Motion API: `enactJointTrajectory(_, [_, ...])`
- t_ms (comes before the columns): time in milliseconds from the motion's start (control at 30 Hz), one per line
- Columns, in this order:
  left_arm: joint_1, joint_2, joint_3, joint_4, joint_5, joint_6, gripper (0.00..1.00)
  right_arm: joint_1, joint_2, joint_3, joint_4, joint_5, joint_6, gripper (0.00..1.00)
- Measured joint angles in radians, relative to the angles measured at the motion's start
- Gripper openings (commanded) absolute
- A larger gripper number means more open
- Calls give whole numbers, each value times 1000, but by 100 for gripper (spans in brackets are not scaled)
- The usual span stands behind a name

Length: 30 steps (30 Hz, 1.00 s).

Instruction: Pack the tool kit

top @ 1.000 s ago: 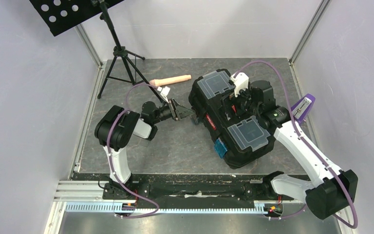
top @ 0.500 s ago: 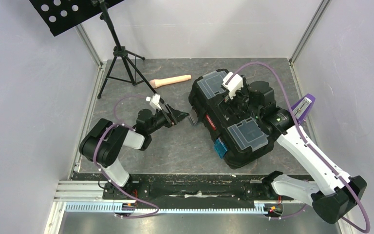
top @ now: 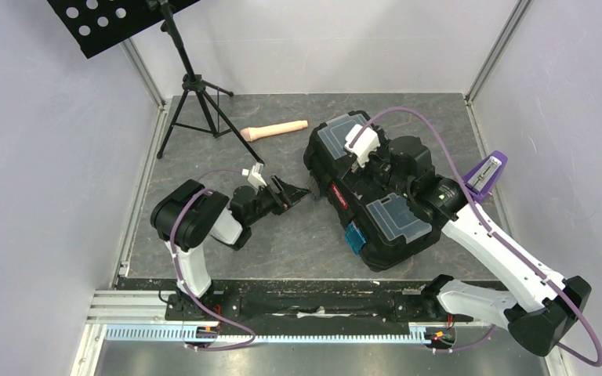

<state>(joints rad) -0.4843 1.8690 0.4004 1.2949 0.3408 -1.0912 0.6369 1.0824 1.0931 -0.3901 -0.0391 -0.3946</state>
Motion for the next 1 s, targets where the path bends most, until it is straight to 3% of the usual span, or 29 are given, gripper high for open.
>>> enactJointTrajectory(200, [-23, 2, 0, 6, -49, -1, 83, 57, 18, 0, 0, 47, -18, 98])
enactJointTrajectory(400, [-21, -105, -29, -98, -127, -1, 83, 251, 45, 1, -1, 187, -106, 98])
enactJointTrajectory(633, [24, -487, 57, -607, -203, 28, 92, 547, 165, 9, -17, 448, -297, 98])
enactJointTrajectory(800, [171, -687, 196, -1035, -220, 103, 96, 659, 319, 9, -23, 615, -397, 98])
enactJointTrajectory(1000, [366, -818, 249, -1347, -230, 212, 96, 739, 461, -45, 20, 771, -523, 98])
